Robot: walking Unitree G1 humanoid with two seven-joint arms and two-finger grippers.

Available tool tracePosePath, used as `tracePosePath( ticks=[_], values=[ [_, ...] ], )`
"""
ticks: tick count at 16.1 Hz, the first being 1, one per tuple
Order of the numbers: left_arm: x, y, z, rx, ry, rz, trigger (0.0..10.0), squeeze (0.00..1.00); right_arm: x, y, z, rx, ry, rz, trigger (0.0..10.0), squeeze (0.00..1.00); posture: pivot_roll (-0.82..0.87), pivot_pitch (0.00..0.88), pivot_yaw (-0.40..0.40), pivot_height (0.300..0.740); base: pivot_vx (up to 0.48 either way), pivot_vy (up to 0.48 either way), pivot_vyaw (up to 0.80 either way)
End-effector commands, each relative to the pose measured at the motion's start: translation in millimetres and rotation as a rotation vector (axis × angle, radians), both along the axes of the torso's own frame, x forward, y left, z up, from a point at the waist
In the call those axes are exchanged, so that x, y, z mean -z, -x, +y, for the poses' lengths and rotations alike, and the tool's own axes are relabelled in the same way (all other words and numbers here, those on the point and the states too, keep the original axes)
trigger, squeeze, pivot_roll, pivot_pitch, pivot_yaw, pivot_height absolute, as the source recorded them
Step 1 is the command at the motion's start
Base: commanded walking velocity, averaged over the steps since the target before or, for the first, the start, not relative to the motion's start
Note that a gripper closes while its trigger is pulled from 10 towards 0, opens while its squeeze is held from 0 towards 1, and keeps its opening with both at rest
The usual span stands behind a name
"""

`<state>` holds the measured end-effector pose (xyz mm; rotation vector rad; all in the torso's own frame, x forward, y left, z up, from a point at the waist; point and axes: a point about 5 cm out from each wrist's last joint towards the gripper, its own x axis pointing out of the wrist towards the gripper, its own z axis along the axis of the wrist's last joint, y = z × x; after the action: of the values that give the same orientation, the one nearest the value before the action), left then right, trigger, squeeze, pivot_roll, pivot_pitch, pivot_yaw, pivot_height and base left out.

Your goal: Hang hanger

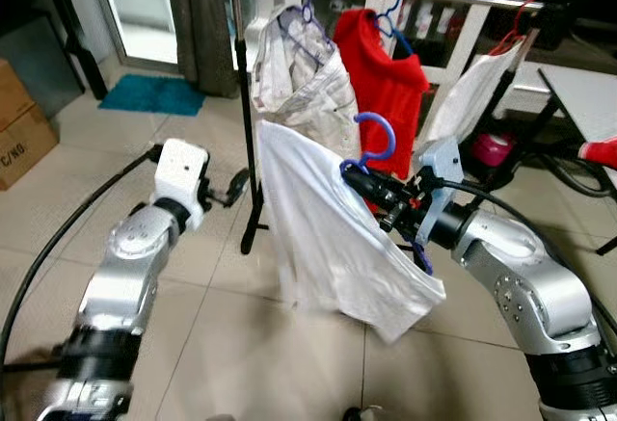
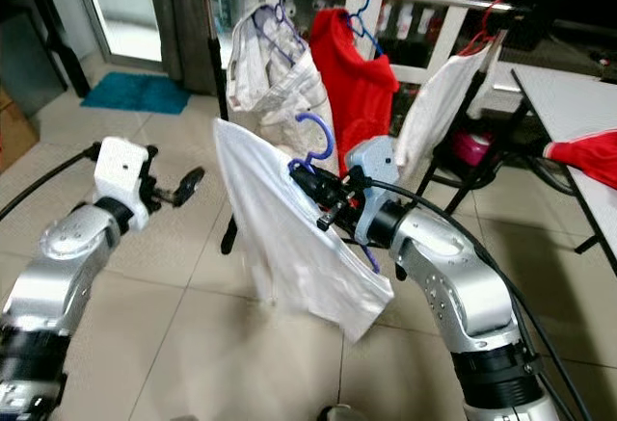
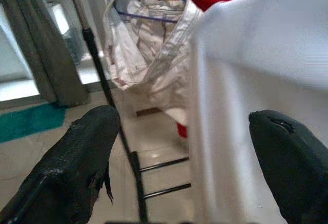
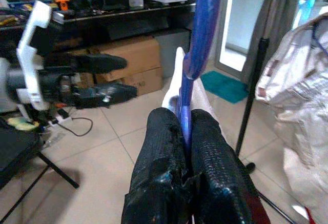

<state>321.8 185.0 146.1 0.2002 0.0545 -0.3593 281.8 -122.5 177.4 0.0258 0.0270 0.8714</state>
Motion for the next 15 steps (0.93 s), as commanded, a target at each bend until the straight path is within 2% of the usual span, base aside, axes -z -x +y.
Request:
tracePosePath(
  ticks=[1, 2, 3, 6, 11, 15],
  values=[
    [0, -2.9, -9.2, 0.067, 0.013, -0.005, 8.9, 0.00, -14, -0.3, 0.3, -0.014, -0.026, -0.042, 10.0, 0.00, -0.03, 0.000, -0.049, 0.740, 0.000, 0.000, 0.00],
    [1, -6.3, -15.0, 0.099, 0.017, 0.005, 0.8, 0.00, -15, 0.0, 2.0, -0.022, -0.031, -0.043, 10.0, 0.00, -0.04, 0.000, -0.047, 0.740, 0.000, 0.000, 0.00],
    [3, -11.2, -17.3, 0.097, 0.006, 0.021, 0.0, 0.00, -17, 1.0, 3.4, -0.032, -0.035, -0.045, 10.0, 0.00, -0.04, 0.000, -0.045, 0.740, 0.000, 0.000, 0.00],
    [7, -22.5, -13.4, 0.042, -0.018, 0.036, 0.0, 0.00, -20, 4.5, 4.9, -0.053, -0.047, -0.049, 10.0, 0.00, -0.04, 0.000, -0.043, 0.740, 0.000, 0.000, 0.00],
    [5, -32.0, -17.5, 0.079, 0.004, 0.018, 0.0, 0.00, -23, 6.8, 6.7, -0.074, -0.060, -0.049, 10.0, 0.00, -0.04, 0.000, -0.044, 0.740, 0.000, 0.000, 0.00],
    [7, -38.7, -15.7, 0.081, -0.017, 0.023, 0.0, 0.00, -25, 9.6, 7.2, -0.098, -0.070, -0.049, 10.0, 0.00, -0.05, 0.000, -0.042, 0.740, 0.000, 0.000, 0.00]
  ],
)
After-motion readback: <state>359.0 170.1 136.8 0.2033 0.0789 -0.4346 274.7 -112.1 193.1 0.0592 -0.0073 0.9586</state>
